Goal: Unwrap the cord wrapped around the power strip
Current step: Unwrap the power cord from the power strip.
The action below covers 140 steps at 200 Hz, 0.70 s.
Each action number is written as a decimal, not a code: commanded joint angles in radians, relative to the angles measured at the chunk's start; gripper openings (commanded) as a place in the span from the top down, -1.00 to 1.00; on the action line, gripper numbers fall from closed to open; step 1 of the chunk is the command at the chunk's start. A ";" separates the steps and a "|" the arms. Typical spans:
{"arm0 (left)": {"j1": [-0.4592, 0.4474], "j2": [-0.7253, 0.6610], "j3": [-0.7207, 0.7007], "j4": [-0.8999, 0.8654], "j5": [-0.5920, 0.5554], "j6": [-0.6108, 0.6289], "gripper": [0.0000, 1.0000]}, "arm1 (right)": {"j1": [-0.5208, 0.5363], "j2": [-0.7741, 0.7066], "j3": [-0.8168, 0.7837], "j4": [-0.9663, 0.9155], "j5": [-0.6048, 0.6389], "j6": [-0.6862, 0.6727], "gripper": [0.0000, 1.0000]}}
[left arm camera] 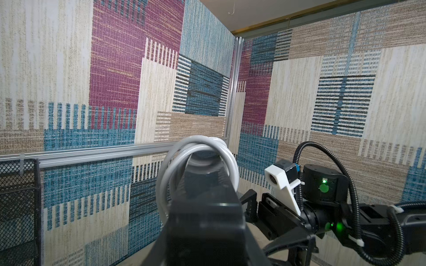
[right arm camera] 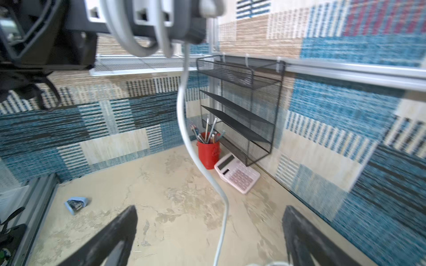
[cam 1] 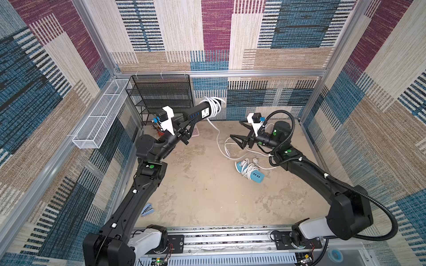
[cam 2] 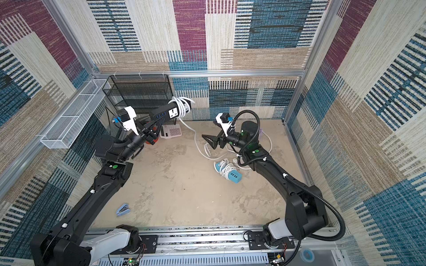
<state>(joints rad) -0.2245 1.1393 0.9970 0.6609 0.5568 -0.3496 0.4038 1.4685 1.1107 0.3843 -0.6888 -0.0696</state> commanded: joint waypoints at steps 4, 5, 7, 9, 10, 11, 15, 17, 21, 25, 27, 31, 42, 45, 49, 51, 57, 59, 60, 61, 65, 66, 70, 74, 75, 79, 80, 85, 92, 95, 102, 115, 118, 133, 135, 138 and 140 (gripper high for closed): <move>0.000 -0.001 0.014 0.101 0.014 -0.030 1.00 | 0.034 0.073 0.052 0.172 -0.048 -0.039 -0.97; 0.000 -0.001 0.014 0.101 0.014 -0.031 1.00 | 0.036 0.074 0.054 0.174 -0.048 -0.038 -0.97; -0.001 -0.001 0.014 0.101 0.014 -0.032 1.00 | 0.039 0.084 0.059 0.179 -0.047 -0.039 -0.97; -0.001 -0.001 0.014 0.103 0.014 -0.031 1.00 | 0.042 0.091 0.064 0.186 -0.046 -0.040 -0.97; 0.000 -0.001 0.013 0.103 0.014 -0.032 1.00 | 0.044 0.094 0.066 0.189 -0.046 -0.040 -0.97; -0.001 -0.001 0.013 0.103 0.014 -0.031 1.00 | 0.046 0.098 0.068 0.192 -0.046 -0.039 -0.97; -0.001 -0.002 0.012 0.103 0.014 -0.032 1.00 | 0.052 0.111 0.075 0.205 -0.043 -0.039 -0.97; -0.002 -0.002 0.012 0.103 0.014 -0.033 1.00 | 0.054 0.117 0.080 0.211 -0.042 -0.038 -0.97; -0.002 -0.002 0.013 0.103 0.014 -0.034 1.00 | 0.059 0.130 0.088 0.222 -0.041 -0.038 -0.97; -0.002 -0.002 0.012 0.105 0.014 -0.033 1.00 | 0.064 0.142 0.098 0.232 -0.040 -0.037 -0.97; -0.002 -0.002 0.012 0.105 0.014 -0.034 1.00 | 0.068 0.148 0.103 0.236 -0.040 -0.036 -0.97; -0.002 -0.002 0.012 0.106 0.014 -0.034 1.00 | 0.072 0.160 0.110 0.245 -0.038 -0.033 -0.97; -0.002 -0.001 0.012 0.106 0.014 -0.035 1.00 | 0.084 0.195 0.141 0.264 -0.034 -0.027 -0.98; -0.003 -0.003 0.012 0.106 0.014 -0.034 1.00 | 0.087 0.206 0.151 0.268 -0.037 -0.025 -0.97; -0.002 -0.003 0.012 0.106 0.014 -0.035 1.00 | 0.091 0.218 0.163 0.271 -0.038 -0.023 -0.94; -0.002 -0.003 0.012 0.106 0.014 -0.034 1.00 | 0.092 0.225 0.169 0.272 -0.038 -0.021 -0.93; -0.003 -0.003 0.011 0.108 0.014 -0.037 1.00 | 0.097 0.243 0.184 0.280 -0.037 -0.013 -0.88; -0.003 -0.004 0.011 0.109 0.014 -0.036 1.00 | 0.099 0.248 0.191 0.283 -0.038 -0.010 -0.85; -0.003 -0.003 0.011 0.108 0.014 -0.036 1.00 | 0.099 0.251 0.193 0.285 -0.038 -0.009 -0.84; -0.003 -0.003 0.011 0.108 0.015 -0.035 1.00 | 0.100 0.255 0.195 0.288 -0.038 -0.009 -0.82; -0.003 -0.003 0.011 0.109 0.014 -0.036 1.00 | 0.102 0.267 0.203 0.292 -0.041 -0.006 -0.78; -0.003 -0.003 0.011 0.109 0.014 -0.036 1.00 | 0.103 0.271 0.206 0.295 -0.041 -0.004 -0.78; -0.002 -0.003 0.011 0.110 0.014 -0.035 1.00 | 0.105 0.282 0.215 0.298 -0.043 -0.001 -0.76; -0.002 -0.003 0.011 0.111 0.014 -0.036 1.00 | 0.108 0.293 0.226 0.300 -0.044 0.002 -0.74; -0.002 -0.003 0.011 0.111 0.014 -0.036 1.00 | 0.110 0.295 0.229 0.300 -0.044 0.004 -0.73; -0.002 -0.004 0.011 0.111 0.014 -0.036 1.00 | 0.112 0.305 0.239 0.301 -0.043 0.005 -0.68; -0.002 -0.005 0.011 0.111 0.014 -0.036 1.00 | 0.113 0.307 0.242 0.301 -0.042 0.005 -0.67; -0.002 -0.006 0.009 0.111 0.013 -0.034 1.00 | 0.115 0.319 0.253 0.301 -0.041 0.008 -0.57; -0.002 -0.008 0.010 0.109 0.014 -0.034 1.00 | 0.119 0.333 0.266 0.304 -0.041 0.011 -0.45; -0.003 -0.008 0.009 0.109 0.014 -0.032 1.00 | 0.120 0.340 0.271 0.304 -0.042 0.014 -0.40; -0.003 -0.009 0.008 0.109 0.014 -0.033 1.00 | 0.121 0.351 0.284 0.306 -0.040 0.019 -0.28; -0.002 -0.009 0.008 0.111 0.014 -0.033 1.00 | 0.122 0.373 0.303 0.308 -0.040 0.032 0.01; -0.002 -0.009 0.008 0.112 0.014 -0.034 1.00 | 0.123 0.377 0.308 0.308 -0.039 0.033 0.05; -0.003 -0.010 0.008 0.114 0.014 -0.035 1.00 | 0.122 0.396 0.324 0.305 -0.034 0.040 0.07; -0.002 -0.010 0.008 0.114 0.014 -0.036 1.00 | 0.123 0.400 0.326 0.303 -0.035 0.040 0.08; -0.002 -0.010 0.008 0.114 0.014 -0.036 1.00 | 0.123 0.404 0.330 0.300 -0.035 0.041 0.08; -0.002 -0.010 0.008 0.115 0.014 -0.036 1.00 | 0.123 0.406 0.332 0.299 -0.034 0.042 0.08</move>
<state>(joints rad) -0.2272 1.1378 0.9989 0.6689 0.5644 -0.3721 0.5251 1.8511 1.4155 0.6525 -0.7258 -0.0505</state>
